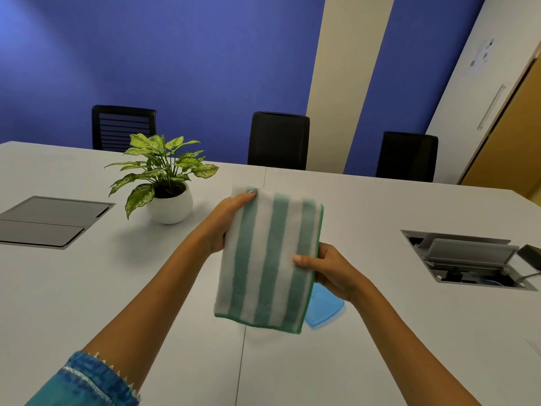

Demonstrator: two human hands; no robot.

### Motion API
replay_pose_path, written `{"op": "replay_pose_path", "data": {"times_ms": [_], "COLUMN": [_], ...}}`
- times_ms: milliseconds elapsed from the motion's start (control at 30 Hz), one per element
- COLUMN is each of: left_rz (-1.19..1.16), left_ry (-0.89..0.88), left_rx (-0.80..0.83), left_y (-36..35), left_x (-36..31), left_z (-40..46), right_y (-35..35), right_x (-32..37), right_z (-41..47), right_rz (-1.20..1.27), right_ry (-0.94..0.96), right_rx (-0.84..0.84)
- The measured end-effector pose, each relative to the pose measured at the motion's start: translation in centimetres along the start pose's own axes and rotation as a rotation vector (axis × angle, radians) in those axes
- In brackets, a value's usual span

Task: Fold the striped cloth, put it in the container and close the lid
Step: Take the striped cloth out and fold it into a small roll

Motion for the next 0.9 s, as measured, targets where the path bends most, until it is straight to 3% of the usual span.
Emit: {"op": "replay_pose_path", "data": {"times_ms": [100, 200, 367, 500, 633, 767, 900], "left_rz": [0.062, -0.075, -0.277, -0.255, -0.009, 0.089, 0.204], "left_ry": [0.036, 0.107, 0.213, 0.180, 0.156, 0.126, 0.132], "left_rx": [-0.054, -0.061, 0.142, 0.248, 0.091, -0.035, -0.107], "left_y": [1.5, 1.3, -2.5, -4.3, -2.9, -2.1, -1.9], "left_x": [1.1, 3.1, 8.7, 10.7, 11.1, 12.4, 14.4], "left_z": [1.0, 0.9, -0.9, -2.3, -2.3, -2.4, -2.7], "right_y": [0.3, 0.3, 0.5, 1.7, 2.9, 3.0, 4.8], "right_x": [0.4, 0.5, 0.0, -1.4, -4.1, -6.6, -8.0], "right_z": [-0.1, 0.0, 0.1, 0.3, 0.2, -0.4, -2.1], "right_rz": [0.075, 0.192, 0.333, 0.354, 0.336, 0.205, 0.085], "right_ry": [0.018, 0.021, 0.016, -0.011, -0.106, -0.187, -0.163], "right_rx": [-0.076, -0.119, -0.182, -0.256, -0.291, -0.228, -0.412]}}
Point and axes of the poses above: each hand's wrist, its own z-axis towards the middle knuckle, its own y-axis out of the back of the hand, x = y × z, the point moved 10 cm from there along z, towards the middle knuckle, and after that the axes turned 9 degrees about z, right-handed, at the moved point
